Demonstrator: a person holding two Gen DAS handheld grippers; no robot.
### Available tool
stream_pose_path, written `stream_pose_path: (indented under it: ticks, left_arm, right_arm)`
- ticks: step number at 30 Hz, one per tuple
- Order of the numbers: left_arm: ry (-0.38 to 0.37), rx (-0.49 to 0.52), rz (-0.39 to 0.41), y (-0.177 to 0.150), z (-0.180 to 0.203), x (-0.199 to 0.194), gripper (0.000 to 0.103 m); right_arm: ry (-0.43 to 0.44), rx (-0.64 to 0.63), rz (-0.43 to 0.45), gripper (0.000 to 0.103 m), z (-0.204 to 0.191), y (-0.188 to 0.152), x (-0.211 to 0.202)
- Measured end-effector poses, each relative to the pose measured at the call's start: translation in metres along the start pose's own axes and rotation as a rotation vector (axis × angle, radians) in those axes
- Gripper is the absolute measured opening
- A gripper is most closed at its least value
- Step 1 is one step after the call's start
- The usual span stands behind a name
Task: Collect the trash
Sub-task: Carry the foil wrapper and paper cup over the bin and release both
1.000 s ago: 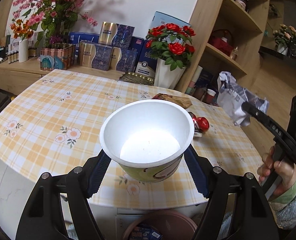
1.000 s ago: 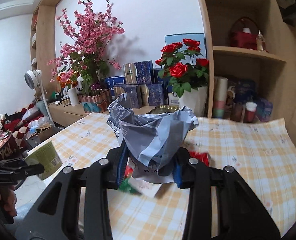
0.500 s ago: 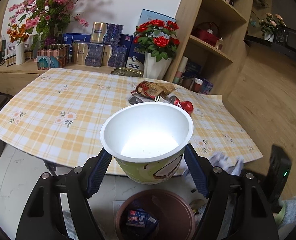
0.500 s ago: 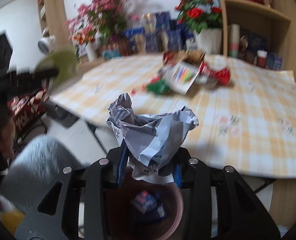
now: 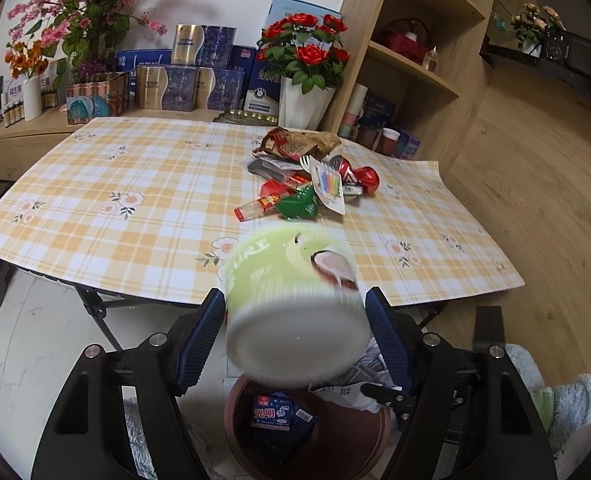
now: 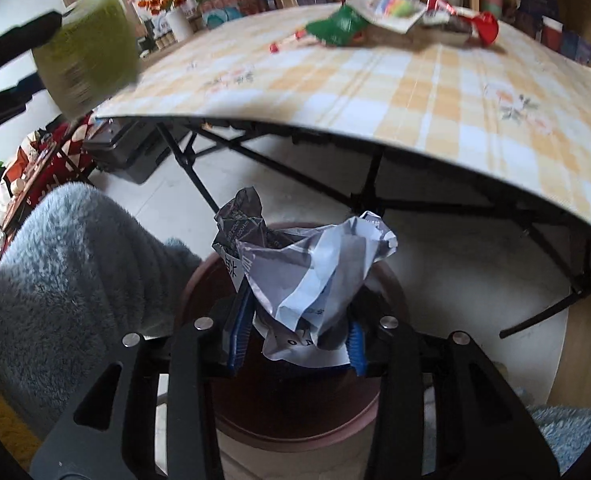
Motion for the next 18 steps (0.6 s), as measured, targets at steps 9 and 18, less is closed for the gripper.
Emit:
stream_pose_path:
  ticks: [9, 18]
  left_arm:
    - [-0.088, -0.007, -0.097, -0.023, 0.020, 0.024, 0.068]
    - [-0.120, 0.024, -0.159, -0.042, 0.036, 0.043, 0.067]
  right_arm:
    - [-0.031, 0.060, 0.080, 0.074, 0.013, 0.014, -0.022]
    - [-0.241, 0.109, 0.375, 0.093, 0.055, 0.058, -0.081]
Point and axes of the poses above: each gripper's, at about its wrist camera, not at the fingertips, and x roughly the way its jaws point, z to its right, y to its top, the point moved 7 cm from there along x, roughly the way its jaws point, and after that the axes turned 9 degrees about z, right-handed, at the moved point
